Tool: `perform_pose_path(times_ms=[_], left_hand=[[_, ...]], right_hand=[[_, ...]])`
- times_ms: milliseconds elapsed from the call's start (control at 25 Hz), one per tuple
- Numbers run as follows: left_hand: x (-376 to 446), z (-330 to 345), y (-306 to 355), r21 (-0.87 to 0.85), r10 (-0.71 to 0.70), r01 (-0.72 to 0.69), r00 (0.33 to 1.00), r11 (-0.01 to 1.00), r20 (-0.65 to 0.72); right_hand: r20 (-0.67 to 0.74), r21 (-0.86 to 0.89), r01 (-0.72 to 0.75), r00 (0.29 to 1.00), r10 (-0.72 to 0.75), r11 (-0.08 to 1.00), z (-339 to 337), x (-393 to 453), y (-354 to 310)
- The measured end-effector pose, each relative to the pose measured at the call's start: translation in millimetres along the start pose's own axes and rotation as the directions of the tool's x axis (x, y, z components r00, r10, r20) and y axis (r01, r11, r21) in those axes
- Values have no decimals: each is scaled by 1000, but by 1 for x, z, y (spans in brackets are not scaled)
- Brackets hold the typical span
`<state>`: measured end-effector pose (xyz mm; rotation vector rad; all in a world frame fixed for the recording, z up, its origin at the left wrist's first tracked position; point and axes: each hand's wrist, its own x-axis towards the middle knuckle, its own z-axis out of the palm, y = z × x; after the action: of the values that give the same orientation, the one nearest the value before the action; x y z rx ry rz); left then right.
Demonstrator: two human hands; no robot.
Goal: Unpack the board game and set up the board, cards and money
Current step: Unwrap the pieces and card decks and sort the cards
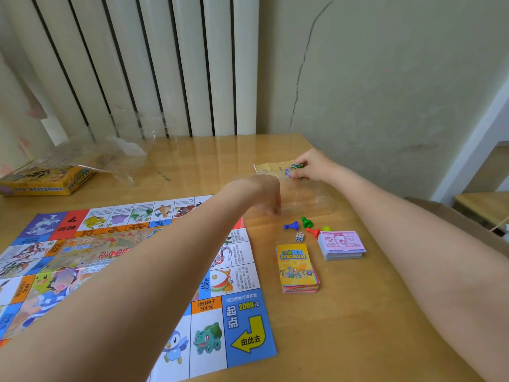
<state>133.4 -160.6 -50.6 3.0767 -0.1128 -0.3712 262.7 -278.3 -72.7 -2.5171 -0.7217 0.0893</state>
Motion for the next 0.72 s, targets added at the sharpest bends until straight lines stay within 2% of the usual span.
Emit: perform_pose_path(times_ms=[80, 160, 240, 320, 400, 480, 600, 720], left_hand=[[-1, -1, 1, 10, -1, 1, 1000, 1000, 1], [0, -3, 3, 21, 5, -6, 1000, 1000, 12], [0, -4, 5, 47, 5, -7, 1000, 999, 23], [-1, -3, 9, 76, -4, 2, 1000, 997, 18], [-2, -2, 11, 87, -10, 9, 1000, 996, 7], [-3, 2, 9, 66, -16, 17, 1000, 998, -9], [-4, 6, 5, 18, -11, 12, 999, 1000, -36], [-7, 4, 6, 26, -5, 6, 999, 1000, -34]], right_hand=[[-55, 80, -14, 998, 19, 997, -6, 0, -3], [-6, 106, -10, 1000, 11, 994, -25, -9, -9], [184, 68, -50, 982, 36, 996, -46, -23, -14], [374, -49, -119, 919, 129, 992, -59, -40, -15], [475, -128, -183, 851, 222, 975, -62, -56, -10], [494, -151, -213, 830, 260, 965, -57, -70, -2], [445, -187, -213, 852, 276, 959, -46, -83, 6], [452, -252, -211, 837, 308, 944, -39, -88, 10]])
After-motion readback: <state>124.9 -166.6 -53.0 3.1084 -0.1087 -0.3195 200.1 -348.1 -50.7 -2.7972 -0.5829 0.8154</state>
